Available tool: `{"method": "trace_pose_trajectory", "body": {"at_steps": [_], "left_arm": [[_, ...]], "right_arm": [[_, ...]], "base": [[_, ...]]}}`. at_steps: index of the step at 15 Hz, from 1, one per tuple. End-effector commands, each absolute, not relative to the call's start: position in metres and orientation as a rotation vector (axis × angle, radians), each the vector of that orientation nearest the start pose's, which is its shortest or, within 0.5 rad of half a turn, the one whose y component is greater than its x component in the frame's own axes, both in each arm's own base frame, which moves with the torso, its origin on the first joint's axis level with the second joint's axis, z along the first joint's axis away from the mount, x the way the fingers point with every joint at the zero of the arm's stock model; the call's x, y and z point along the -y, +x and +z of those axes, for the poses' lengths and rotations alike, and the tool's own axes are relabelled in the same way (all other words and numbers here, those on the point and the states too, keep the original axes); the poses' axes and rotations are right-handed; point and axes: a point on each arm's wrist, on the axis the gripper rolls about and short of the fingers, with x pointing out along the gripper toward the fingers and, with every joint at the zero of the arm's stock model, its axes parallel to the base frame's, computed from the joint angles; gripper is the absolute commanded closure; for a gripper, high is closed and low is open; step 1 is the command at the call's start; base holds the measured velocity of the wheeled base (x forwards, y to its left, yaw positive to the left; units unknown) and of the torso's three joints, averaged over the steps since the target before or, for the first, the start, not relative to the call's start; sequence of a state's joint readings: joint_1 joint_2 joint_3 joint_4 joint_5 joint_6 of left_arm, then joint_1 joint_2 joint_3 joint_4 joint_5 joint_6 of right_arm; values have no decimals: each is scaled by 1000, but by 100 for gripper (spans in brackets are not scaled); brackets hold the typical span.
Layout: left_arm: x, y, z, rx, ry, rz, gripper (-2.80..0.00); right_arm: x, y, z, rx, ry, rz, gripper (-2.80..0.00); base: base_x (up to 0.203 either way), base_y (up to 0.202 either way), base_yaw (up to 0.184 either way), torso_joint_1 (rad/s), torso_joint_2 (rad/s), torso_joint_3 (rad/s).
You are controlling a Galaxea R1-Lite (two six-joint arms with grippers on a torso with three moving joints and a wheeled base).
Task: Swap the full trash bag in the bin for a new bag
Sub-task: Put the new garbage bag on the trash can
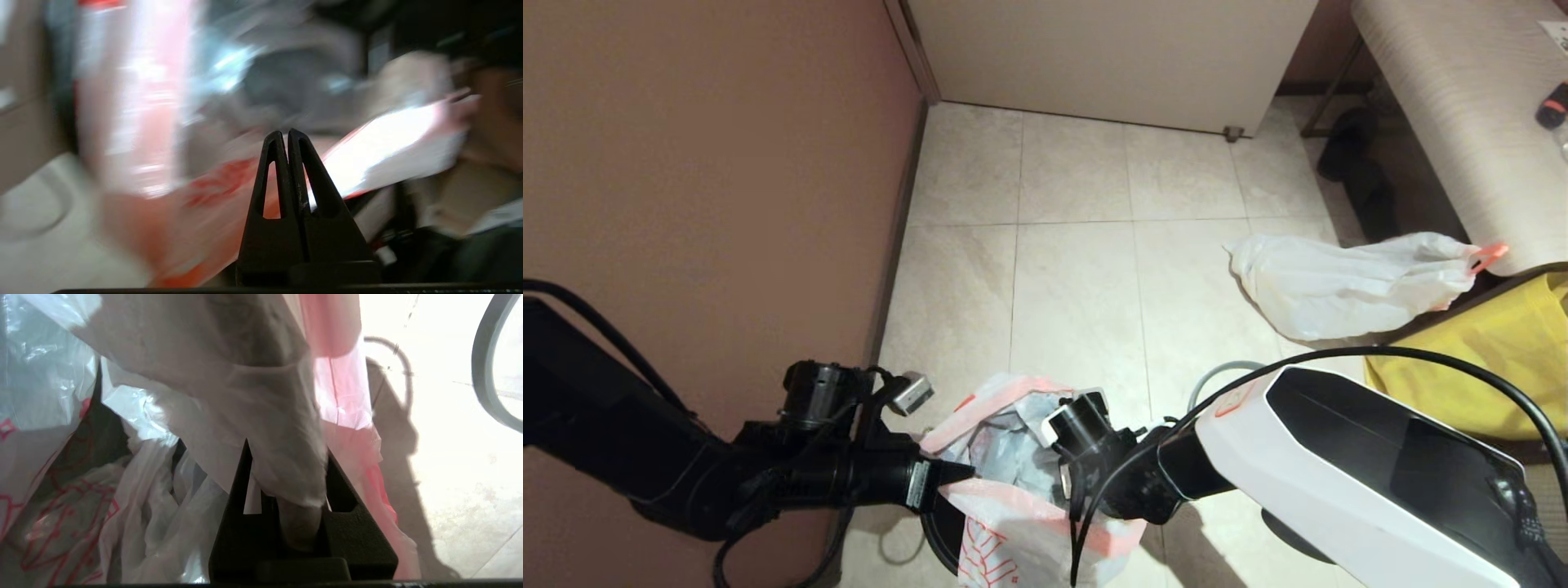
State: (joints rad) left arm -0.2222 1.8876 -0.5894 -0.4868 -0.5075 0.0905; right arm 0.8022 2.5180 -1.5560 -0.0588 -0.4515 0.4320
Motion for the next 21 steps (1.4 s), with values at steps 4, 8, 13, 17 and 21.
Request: {"method": "trace_pose_trajectory", "body": {"at_steps": [4, 8, 13, 17, 21], "left_arm": [[47, 297, 41, -887, -20, -605, 0], [45, 305, 29, -916, -2, -558, 0], [45, 313, 34, -793, -16, -512, 0], [49, 326, 32, -689, -73, -469, 0], [59, 341, 14, -567, -127, -407, 0]], "right_arm": [[-322, 339, -17, -787, -132, 131, 0], [-326, 336, -16, -781, -133, 142, 0], [-326, 336, -15, -779, -131, 141, 0], [-329, 333, -16, -781, -133, 149, 0], [-340, 312, -19, -783, -161, 192, 0]], "base": [[0, 0, 0, 0, 0, 0], [0, 0, 0, 0, 0, 0], [0, 0, 0, 0, 0, 0], [0, 0, 0, 0, 0, 0], [0, 0, 0, 0, 0, 0]]}}
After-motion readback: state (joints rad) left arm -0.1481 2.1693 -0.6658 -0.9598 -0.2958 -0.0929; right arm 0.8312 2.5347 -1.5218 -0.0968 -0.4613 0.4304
